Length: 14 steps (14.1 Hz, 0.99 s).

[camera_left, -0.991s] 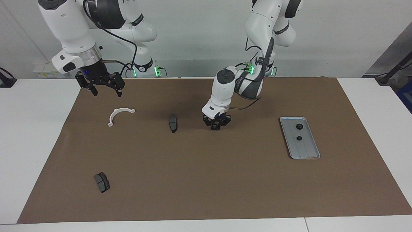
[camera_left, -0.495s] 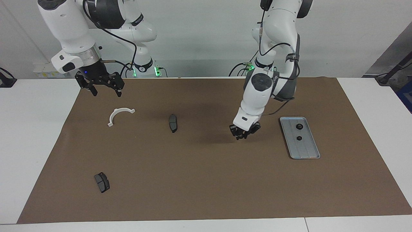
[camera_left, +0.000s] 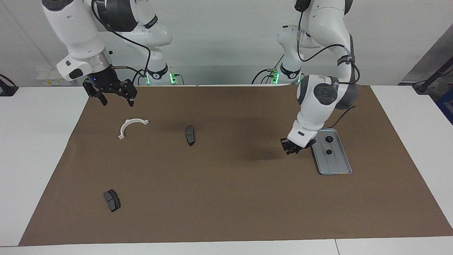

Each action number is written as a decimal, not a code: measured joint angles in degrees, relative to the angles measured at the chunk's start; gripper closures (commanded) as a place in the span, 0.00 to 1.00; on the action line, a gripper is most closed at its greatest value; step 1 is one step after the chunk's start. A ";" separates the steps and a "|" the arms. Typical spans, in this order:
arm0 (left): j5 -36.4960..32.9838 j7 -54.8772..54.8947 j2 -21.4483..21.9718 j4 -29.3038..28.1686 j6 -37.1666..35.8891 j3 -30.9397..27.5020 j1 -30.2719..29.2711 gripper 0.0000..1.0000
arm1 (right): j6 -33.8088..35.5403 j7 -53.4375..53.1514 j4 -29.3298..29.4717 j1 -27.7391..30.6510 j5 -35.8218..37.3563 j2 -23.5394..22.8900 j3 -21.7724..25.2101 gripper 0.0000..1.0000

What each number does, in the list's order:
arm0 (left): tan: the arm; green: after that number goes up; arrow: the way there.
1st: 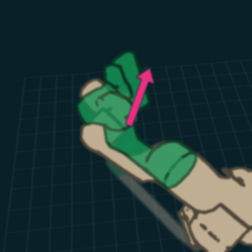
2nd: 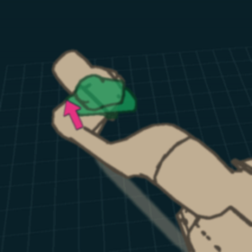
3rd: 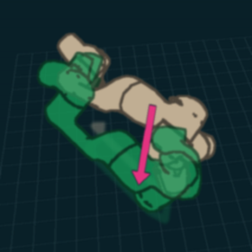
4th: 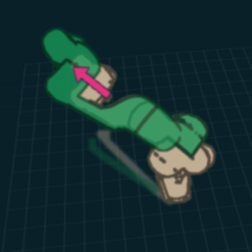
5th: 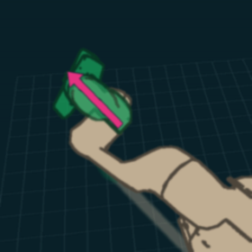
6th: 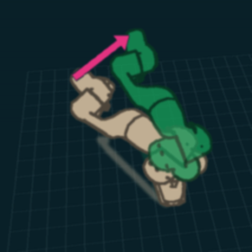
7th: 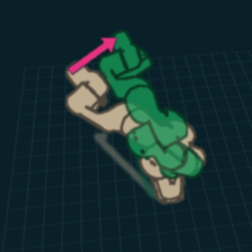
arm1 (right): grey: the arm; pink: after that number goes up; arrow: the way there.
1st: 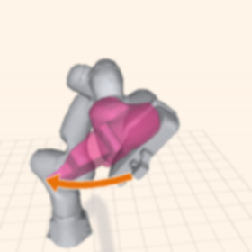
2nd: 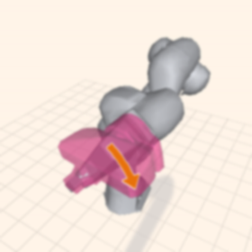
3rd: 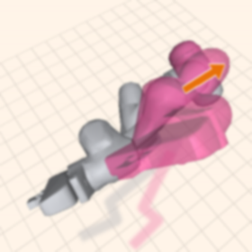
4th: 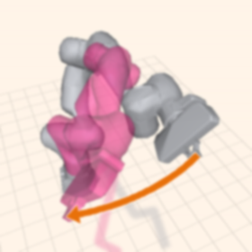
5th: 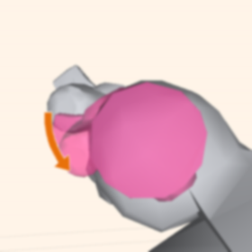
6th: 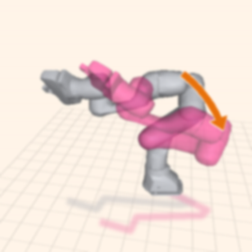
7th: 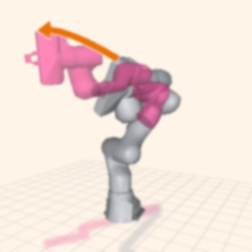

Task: Pick bearing gear from pile to tray
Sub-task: 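Carry the bearing into the tray with the left gripper and open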

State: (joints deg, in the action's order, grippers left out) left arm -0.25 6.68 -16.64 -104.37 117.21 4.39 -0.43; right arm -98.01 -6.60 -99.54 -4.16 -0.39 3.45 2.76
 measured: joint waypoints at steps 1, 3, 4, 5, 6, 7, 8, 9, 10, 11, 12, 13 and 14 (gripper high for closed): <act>0.00 2.25 0.07 -0.81 0.40 0.01 -1.44 0.70 | 0.00 0.00 0.00 0.00 0.00 0.00 0.00 0.00; 0.00 4.28 0.48 -3.33 3.77 0.03 -3.05 0.66 | 0.00 0.00 0.00 0.00 0.00 0.00 0.00 0.00; 0.00 4.39 0.93 -5.38 6.59 0.04 -3.18 0.63 | 0.00 0.00 0.00 0.00 0.00 0.00 0.00 0.00; 0.00 4.38 1.33 -7.23 8.95 0.18 -3.16 0.60 | 0.00 0.00 0.00 0.00 0.00 0.00 0.00 0.00; 0.00 4.38 1.66 -8.74 10.66 0.36 -3.15 0.51 | 0.00 0.00 0.00 0.00 0.00 0.00 0.00 0.00; 0.00 4.37 1.91 -9.64 11.50 0.49 -3.14 0.40 | 0.00 0.00 0.00 0.00 0.00 0.00 0.00 0.00; 0.00 4.34 2.19 -10.18 11.72 0.57 -3.13 0.20 | 0.00 0.00 0.00 0.00 0.00 0.00 0.00 0.00; 0.00 4.29 2.48 -10.50 11.78 0.61 -3.09 0.01 | 0.00 0.00 0.00 0.00 0.00 0.00 0.00 0.00; 0.00 4.12 2.73 -10.71 11.82 0.67 -3.04 0.00 | 0.00 0.00 0.00 0.00 0.00 0.00 0.00 0.00; 0.00 3.85 2.89 -10.79 11.83 0.76 -2.99 0.00 | 0.00 0.00 0.00 0.00 0.00 0.00 0.00 0.00; 0.00 3.54 2.99 -10.80 11.83 0.84 -2.93 0.00 | 0.00 0.00 0.00 0.00 0.00 0.00 0.00 0.00; 0.00 3.03 3.06 -10.80 11.83 0.91 -2.90 0.00 | 0.00 0.00 0.00 0.00 0.00 0.00 0.00 0.00; 0.00 2.35 3.15 -10.79 11.83 0.98 -2.89 0.00 | 0.00 0.00 0.00 0.00 0.00 0.00 0.00 0.00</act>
State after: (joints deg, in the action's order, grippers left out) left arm -0.25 9.04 -13.49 -115.16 129.03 5.37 -3.32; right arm -98.01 -6.60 -99.54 -4.16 -0.39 3.45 2.76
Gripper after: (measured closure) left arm 0.000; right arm 0.000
